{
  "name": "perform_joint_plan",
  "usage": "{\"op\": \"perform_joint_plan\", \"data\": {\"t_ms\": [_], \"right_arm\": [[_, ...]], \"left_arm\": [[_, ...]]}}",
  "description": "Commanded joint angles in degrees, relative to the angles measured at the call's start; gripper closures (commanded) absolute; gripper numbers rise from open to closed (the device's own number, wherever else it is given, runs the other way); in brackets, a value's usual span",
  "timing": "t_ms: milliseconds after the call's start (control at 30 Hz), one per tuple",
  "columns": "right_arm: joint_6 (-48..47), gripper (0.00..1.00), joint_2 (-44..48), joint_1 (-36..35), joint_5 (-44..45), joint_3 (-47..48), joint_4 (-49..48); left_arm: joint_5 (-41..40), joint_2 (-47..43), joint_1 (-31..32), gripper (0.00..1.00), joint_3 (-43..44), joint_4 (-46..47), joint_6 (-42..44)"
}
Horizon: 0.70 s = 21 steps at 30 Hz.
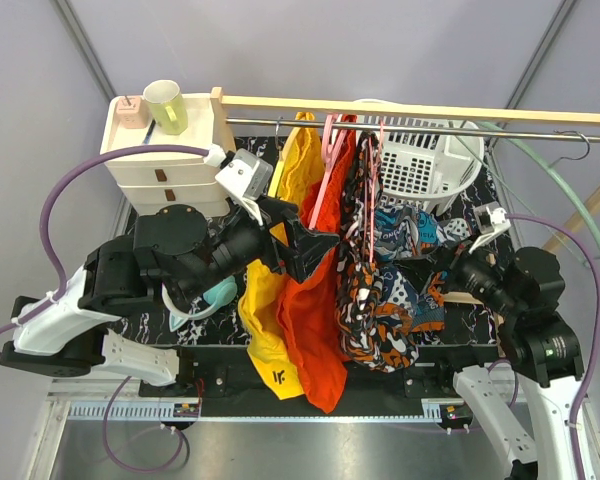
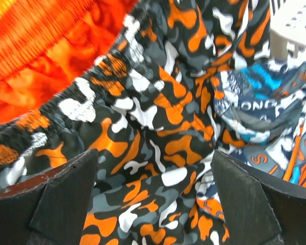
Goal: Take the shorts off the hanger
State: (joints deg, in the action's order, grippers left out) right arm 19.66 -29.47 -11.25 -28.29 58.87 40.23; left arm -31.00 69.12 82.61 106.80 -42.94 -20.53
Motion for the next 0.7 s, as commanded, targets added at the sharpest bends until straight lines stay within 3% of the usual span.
{"op": "perform_joint_plan", "data": {"t_ms": [0,233,433,667], "right_arm": [[1.78,0.00,-4.18,-0.18,0.86,0.63,7.22],[5.39,0.00,-9.10,-0.27,10.27,-4.10,12.59],[9.95,0.00,-20.35,-0.18,22.28,-6.13,16.63],[14.61,0.00,-29.04,-0.27,26.89,-9.56,6.64]], "left_arm": [[0.77,-1.01,-0.17,0.07,2.00,2.95,0.67],[0.33,-1.89,-0.25,0.06,0.77,2.86,-0.38],[0.51,-2.06,-0.25,0.06,1.04,2.95,-0.47],[0.33,-2.77,-0.26,0.06,0.51,2.95,-1.61]]}}
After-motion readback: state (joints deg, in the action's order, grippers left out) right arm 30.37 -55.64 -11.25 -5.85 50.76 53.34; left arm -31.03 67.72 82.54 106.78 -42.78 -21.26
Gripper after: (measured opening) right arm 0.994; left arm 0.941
